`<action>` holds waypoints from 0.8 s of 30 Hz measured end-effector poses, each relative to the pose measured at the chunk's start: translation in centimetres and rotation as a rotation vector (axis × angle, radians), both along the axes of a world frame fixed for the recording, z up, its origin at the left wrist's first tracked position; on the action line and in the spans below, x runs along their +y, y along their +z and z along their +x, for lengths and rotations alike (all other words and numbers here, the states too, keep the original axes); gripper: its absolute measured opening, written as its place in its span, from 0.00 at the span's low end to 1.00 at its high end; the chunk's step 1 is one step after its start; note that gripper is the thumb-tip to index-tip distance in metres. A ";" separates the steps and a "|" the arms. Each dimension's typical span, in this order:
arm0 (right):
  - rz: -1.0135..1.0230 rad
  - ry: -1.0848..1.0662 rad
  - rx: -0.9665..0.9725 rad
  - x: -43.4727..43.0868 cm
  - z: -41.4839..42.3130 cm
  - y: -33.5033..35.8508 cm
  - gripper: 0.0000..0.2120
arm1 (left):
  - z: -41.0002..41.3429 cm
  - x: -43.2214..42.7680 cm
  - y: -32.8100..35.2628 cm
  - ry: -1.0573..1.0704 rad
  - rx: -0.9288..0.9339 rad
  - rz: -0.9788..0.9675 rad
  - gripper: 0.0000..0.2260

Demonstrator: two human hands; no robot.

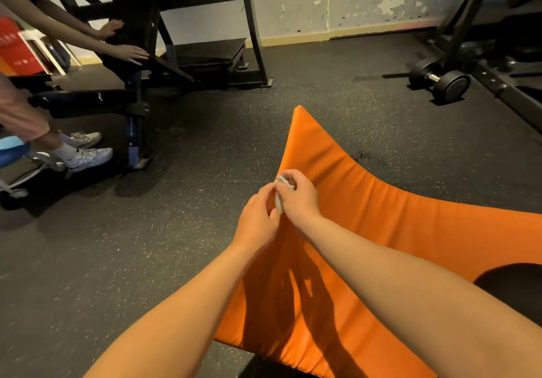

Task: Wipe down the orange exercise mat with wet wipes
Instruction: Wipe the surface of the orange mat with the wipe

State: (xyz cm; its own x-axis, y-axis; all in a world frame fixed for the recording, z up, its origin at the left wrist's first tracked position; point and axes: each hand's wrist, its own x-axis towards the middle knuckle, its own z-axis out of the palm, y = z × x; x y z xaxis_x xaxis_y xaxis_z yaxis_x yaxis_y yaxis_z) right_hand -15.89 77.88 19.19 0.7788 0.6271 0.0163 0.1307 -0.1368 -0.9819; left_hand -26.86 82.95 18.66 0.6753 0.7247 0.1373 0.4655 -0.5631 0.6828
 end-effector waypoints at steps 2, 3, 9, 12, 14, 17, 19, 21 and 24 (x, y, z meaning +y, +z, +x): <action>-0.001 -0.002 -0.028 0.3 0.1 0.5 0.10 | 0.0 0.0 0.1 -0.008 -0.003 -0.005 0.25; -0.012 -0.019 -0.010 0.1 0.1 0.3 0.11 | 0.0 0.0 0.2 -0.014 -0.005 -0.011 0.25; -0.165 -0.016 0.067 -2.9 -0.8 -3.4 0.13 | -0.6 0.0 0.5 -0.008 -0.033 -0.059 0.24; -0.093 -0.048 0.047 -1.7 0.1 -1.4 0.16 | -0.8 0.1 0.7 -0.025 -0.007 -0.114 0.25; -0.062 -0.040 0.005 -0.3 0.9 0.4 0.18 | -1.0 0.1 0.8 -0.040 0.027 -0.133 0.25; -0.119 0.027 -0.132 0.2 0.7 0.7 0.17 | -1.2 0.1 0.7 -0.033 0.032 -0.134 0.23; -0.114 0.070 -0.198 -0.6 -0.5 -0.6 0.15 | -1.2 0.2 0.6 -0.030 0.020 -0.111 0.22; -0.091 0.113 -0.204 -1.8 -1.9 -2.0 0.15 | -1.4 0.4 0.5 -0.035 0.020 -0.103 0.20; -0.104 0.115 -0.216 -1.9 -1.7 -2.2 0.14 | -1.4 0.6 0.2 -0.036 0.030 -0.107 0.20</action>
